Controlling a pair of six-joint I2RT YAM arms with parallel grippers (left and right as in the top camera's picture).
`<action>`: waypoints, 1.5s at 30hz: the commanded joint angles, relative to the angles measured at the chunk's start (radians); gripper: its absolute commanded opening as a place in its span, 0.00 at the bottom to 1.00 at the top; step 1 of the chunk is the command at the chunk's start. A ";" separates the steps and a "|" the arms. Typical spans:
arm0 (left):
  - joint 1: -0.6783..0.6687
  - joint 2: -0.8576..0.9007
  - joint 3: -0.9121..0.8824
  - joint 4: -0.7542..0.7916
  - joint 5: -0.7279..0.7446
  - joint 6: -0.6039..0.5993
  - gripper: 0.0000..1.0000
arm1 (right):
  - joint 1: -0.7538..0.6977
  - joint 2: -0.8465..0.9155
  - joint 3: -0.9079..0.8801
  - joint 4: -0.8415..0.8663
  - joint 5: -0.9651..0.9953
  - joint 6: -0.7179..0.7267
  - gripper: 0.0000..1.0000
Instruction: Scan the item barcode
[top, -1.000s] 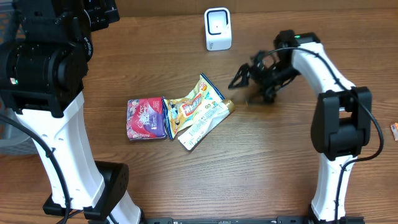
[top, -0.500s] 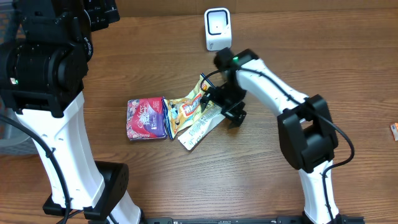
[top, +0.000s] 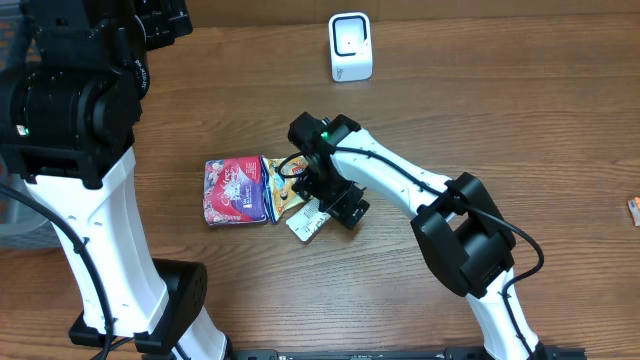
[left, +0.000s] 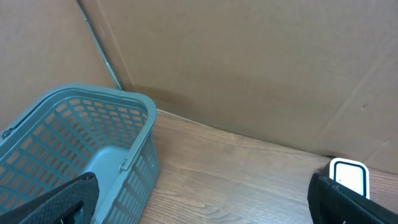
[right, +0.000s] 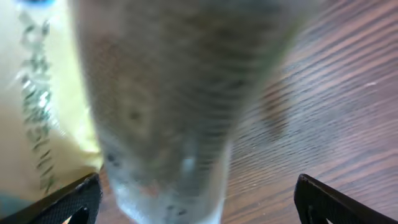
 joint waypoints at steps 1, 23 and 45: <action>0.011 0.014 0.002 0.001 -0.013 0.016 1.00 | 0.003 -0.046 -0.019 -0.013 0.125 0.108 0.96; 0.011 0.014 0.002 0.001 -0.013 0.016 1.00 | 0.043 -0.046 -0.111 0.050 0.163 -0.195 0.38; 0.011 0.014 0.002 0.001 -0.013 0.016 1.00 | 0.040 -0.073 -0.089 -0.062 0.363 -1.174 0.90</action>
